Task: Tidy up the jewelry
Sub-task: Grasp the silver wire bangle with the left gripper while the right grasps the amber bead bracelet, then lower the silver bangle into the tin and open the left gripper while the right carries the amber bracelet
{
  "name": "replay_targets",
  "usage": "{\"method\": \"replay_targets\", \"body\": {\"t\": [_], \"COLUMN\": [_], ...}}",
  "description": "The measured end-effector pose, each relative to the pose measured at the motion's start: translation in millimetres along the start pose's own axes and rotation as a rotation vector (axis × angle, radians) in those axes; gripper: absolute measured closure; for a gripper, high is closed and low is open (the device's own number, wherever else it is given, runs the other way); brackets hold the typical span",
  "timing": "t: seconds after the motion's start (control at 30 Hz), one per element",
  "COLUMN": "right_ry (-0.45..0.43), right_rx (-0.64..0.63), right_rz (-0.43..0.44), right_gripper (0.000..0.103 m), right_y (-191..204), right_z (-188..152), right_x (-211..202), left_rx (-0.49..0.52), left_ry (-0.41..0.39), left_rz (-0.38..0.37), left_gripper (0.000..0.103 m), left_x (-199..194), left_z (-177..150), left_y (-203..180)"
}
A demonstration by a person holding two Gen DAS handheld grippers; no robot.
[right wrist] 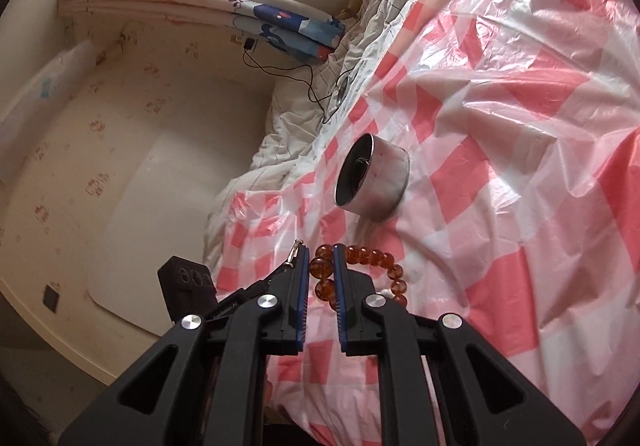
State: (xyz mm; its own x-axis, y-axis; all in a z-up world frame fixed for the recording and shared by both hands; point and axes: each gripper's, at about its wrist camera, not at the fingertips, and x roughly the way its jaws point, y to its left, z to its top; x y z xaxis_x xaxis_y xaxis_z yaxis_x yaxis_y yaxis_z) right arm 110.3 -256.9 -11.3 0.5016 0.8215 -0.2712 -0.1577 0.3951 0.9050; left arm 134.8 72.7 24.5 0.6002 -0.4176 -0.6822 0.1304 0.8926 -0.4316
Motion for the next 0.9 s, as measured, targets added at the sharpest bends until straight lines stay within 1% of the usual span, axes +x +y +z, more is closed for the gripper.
{"method": "replay_targets", "body": {"t": [0.07, 0.17, 0.27, 0.4, 0.5, 0.67, 0.8, 0.87, 0.9], "right_ry": [0.001, 0.001, -0.005, -0.016, -0.023, -0.013, -0.009, -0.010, -0.009], "right_rx": [0.007, 0.005, 0.007, 0.000, -0.013, -0.025, -0.024, -0.027, -0.029], "right_rz": [0.015, 0.041, 0.072, 0.109, 0.134, 0.147, 0.147, 0.149, 0.149], "right_gripper": [0.090, 0.090, 0.090, 0.090, 0.090, 0.090, 0.090, 0.090, 0.090], "right_y": [-0.4, 3.4, 7.9, 15.9, 22.9, 27.7, 27.2, 28.4, 29.9], "right_z": [5.2, 14.5, 25.1, 39.8, 49.0, 56.5, 61.3, 66.2, 69.0], "right_x": [6.3, 17.9, 29.6, 44.3, 53.9, 65.0, 70.1, 74.9, 78.1], "left_rx": [0.006, -0.005, -0.001, -0.014, -0.039, -0.054, -0.039, -0.005, 0.002], "left_ry": [-0.016, -0.031, -0.045, -0.060, -0.064, -0.044, -0.028, 0.022, 0.030], "left_rz": [0.021, 0.026, 0.048, 0.063, 0.058, 0.061, 0.097, 0.118, 0.134], "left_gripper": [0.101, 0.101, 0.101, 0.101, 0.101, 0.101, 0.100, 0.098, 0.097], "left_x": [1.4, 4.9, 10.7, 21.5, 33.3, 59.3, 76.6, 91.3, 94.9], "left_z": [7.9, 20.8, 33.5, 50.2, 60.1, 71.0, 76.2, 76.1, 74.6], "left_y": [0.1, 2.9, 2.4, 3.0, 5.4, 4.3, -0.5, -5.4, -5.5]}}
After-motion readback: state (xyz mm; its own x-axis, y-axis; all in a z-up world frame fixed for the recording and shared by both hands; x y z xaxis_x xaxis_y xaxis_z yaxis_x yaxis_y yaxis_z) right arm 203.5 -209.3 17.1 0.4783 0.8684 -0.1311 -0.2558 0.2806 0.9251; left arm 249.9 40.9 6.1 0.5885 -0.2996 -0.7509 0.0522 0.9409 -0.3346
